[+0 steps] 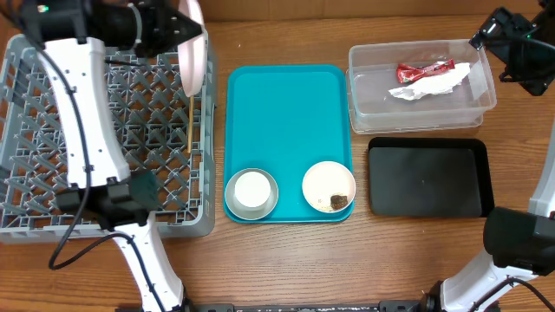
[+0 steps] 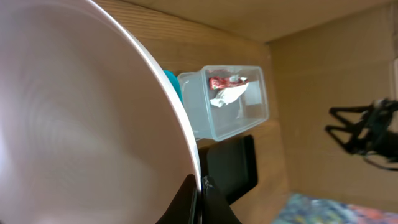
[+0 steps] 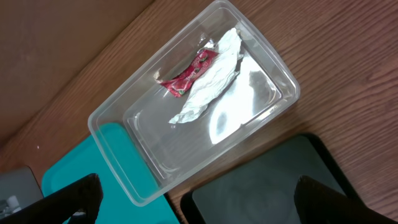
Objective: Sort waste into correct bins and load items into the dishwasher
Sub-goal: 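Lift the plate left and stand it upright in the dish rack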
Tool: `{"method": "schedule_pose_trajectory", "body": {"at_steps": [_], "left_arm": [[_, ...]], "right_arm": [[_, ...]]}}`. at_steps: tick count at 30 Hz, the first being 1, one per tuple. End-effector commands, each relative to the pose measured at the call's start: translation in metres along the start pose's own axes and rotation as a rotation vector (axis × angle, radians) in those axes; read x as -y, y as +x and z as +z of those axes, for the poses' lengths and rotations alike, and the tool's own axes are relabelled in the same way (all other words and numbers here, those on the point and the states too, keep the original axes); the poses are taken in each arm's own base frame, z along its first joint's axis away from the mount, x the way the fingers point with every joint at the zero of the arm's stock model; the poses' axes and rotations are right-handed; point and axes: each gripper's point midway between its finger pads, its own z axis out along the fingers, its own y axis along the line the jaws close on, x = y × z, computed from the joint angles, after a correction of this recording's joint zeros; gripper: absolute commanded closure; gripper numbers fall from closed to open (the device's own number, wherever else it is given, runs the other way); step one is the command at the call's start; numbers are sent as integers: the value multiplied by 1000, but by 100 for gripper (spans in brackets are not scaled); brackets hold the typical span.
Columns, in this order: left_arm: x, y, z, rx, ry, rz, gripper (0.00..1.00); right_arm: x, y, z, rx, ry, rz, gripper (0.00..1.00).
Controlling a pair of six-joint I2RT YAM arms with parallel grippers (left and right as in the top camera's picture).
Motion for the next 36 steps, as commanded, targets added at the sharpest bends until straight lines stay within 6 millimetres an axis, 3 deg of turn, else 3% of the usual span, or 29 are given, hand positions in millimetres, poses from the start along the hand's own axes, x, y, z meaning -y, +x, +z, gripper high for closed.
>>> {"method": "schedule_pose_trajectory", "body": {"at_steps": [1,2,8,12,21,23,24,26,29,33,35,36], "left_arm": [[-26,-6,-13,-6,140,-53,96],[-51,-6,-14,-10,134,-94,96],[-81,-2,-2,-25,320,-125,96],[-106,5,6,-50,238,-152,96],[-119,6,2,-49,182,-159,96],[-123,8,2,-57,158,-168,82],[-123,10,2,-62,159,-176,55],[-120,10,0,-63,160,-179,33],[-111,7,-6,-51,158,-158,30],[-81,0,-35,4,82,-55,9],[-65,-1,-46,27,44,-24,9],[-49,0,-51,40,41,-2,10]], "right_arm": [[-2,-4,-6,23,-12,3,0],[-2,-4,-6,23,-12,3,0],[-2,-4,-6,23,-12,3,0],[-2,-4,-6,23,-12,3,0],[-2,-4,-6,23,-12,3,0],[-2,-4,-6,23,-12,3,0],[-2,-4,-6,23,-12,3,0],[-2,-4,-6,23,-12,3,0],[-2,-4,-6,23,-12,3,0],[-2,-4,-6,23,-12,3,0],[-2,-4,-6,23,-12,3,0],[-2,-4,-6,23,-12,3,0]]}}
